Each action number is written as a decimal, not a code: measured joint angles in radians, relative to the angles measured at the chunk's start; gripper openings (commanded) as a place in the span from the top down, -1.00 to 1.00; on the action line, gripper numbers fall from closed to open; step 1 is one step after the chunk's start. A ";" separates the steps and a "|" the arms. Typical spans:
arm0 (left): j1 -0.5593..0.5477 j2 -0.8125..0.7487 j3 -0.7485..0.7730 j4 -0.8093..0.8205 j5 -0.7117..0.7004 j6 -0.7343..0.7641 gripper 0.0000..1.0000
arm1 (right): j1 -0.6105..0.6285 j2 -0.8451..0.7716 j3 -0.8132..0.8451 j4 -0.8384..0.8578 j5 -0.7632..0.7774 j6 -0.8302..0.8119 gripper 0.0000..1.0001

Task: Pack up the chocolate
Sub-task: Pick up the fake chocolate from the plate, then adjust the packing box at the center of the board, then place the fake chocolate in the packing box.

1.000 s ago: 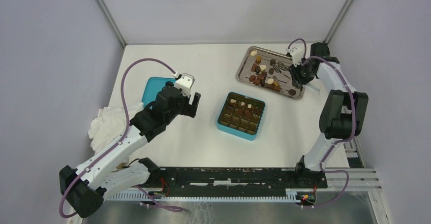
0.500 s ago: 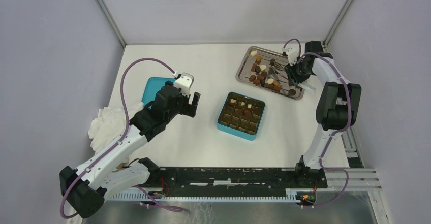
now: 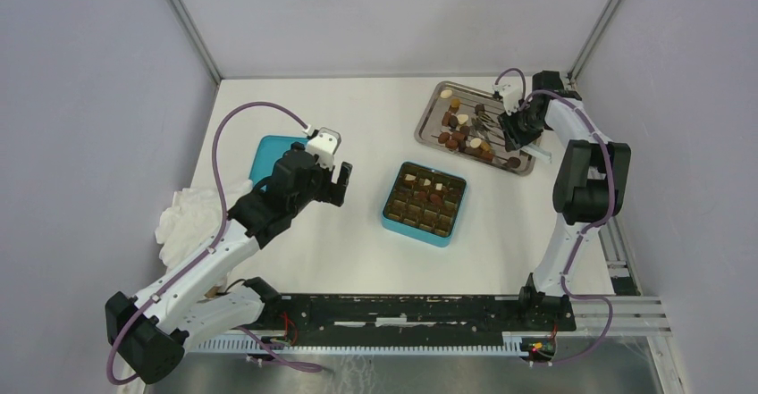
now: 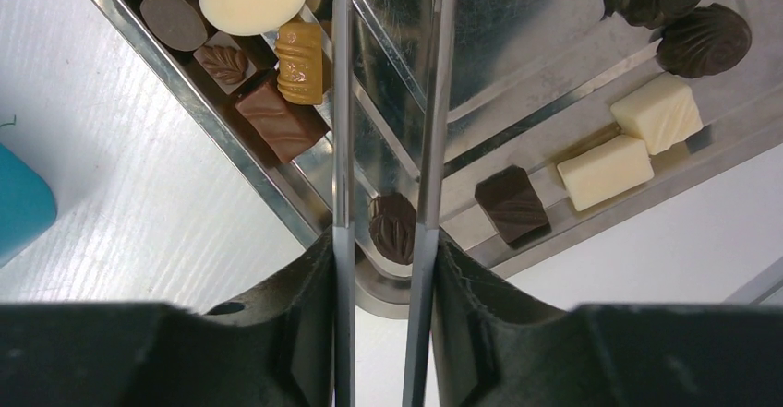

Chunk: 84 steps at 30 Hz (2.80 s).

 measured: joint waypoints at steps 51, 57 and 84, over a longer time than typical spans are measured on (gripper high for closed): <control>-0.032 0.488 0.115 0.164 0.365 -0.403 -0.03 | -0.054 -1.037 -0.807 -0.175 -0.449 -0.372 1.00; -0.036 0.674 0.231 0.165 0.320 -0.402 0.05 | -0.054 -1.042 -0.812 -0.174 -0.457 -0.377 1.00; -0.134 0.873 0.407 0.106 0.111 -0.330 0.96 | -0.054 -1.041 -0.821 -0.183 -0.484 -0.398 1.00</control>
